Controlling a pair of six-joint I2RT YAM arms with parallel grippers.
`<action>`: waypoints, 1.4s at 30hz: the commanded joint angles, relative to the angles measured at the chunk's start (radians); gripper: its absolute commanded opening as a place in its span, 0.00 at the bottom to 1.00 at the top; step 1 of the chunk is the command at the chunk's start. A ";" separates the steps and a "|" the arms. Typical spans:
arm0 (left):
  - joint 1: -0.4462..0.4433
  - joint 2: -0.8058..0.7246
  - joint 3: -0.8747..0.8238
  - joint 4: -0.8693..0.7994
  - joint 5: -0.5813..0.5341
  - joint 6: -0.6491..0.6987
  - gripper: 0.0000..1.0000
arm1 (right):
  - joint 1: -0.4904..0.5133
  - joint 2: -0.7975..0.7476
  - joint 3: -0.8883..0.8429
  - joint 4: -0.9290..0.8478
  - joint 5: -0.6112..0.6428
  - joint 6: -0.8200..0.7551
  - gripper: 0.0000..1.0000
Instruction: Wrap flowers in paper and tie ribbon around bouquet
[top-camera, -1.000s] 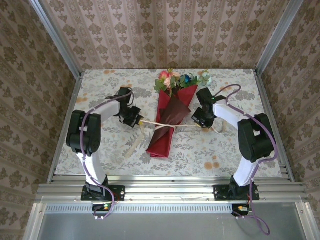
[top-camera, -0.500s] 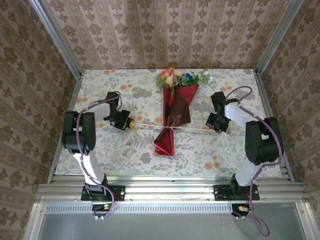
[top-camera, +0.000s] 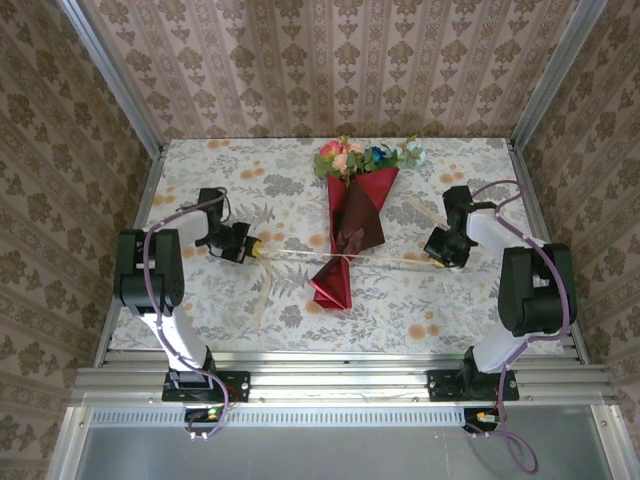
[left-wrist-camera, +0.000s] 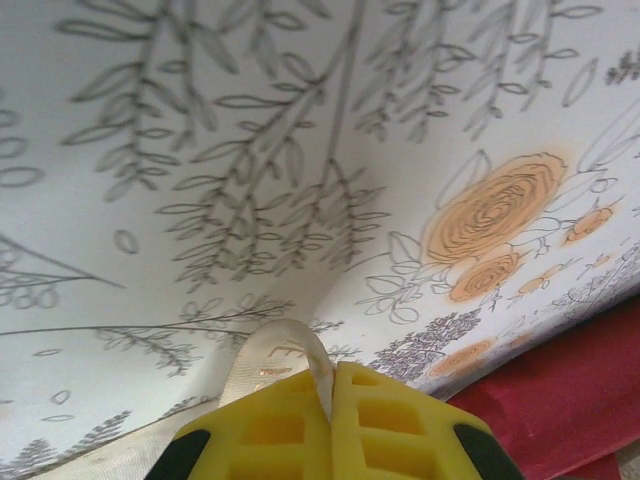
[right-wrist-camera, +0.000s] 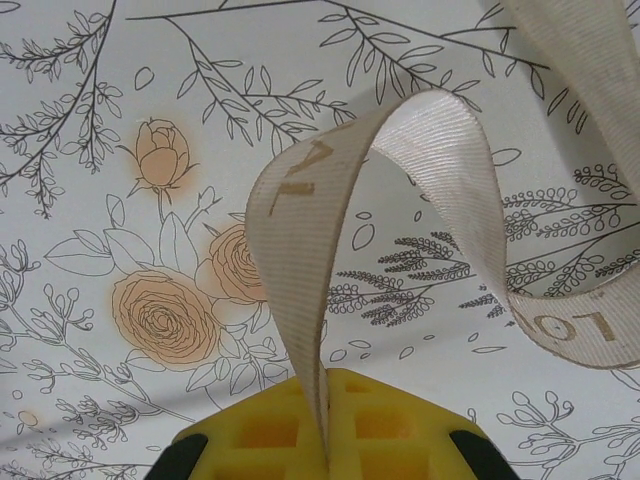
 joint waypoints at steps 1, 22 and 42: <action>0.104 -0.050 -0.017 0.033 -0.128 0.006 0.00 | -0.069 -0.026 -0.021 -0.066 0.193 -0.082 0.00; 0.130 0.010 -0.015 0.267 -0.086 -0.254 0.00 | 0.215 -0.016 0.059 -0.171 0.380 -0.495 0.00; 0.207 0.027 -0.098 0.630 -0.095 -0.595 0.00 | 0.426 0.066 0.001 -0.167 0.653 -0.709 0.00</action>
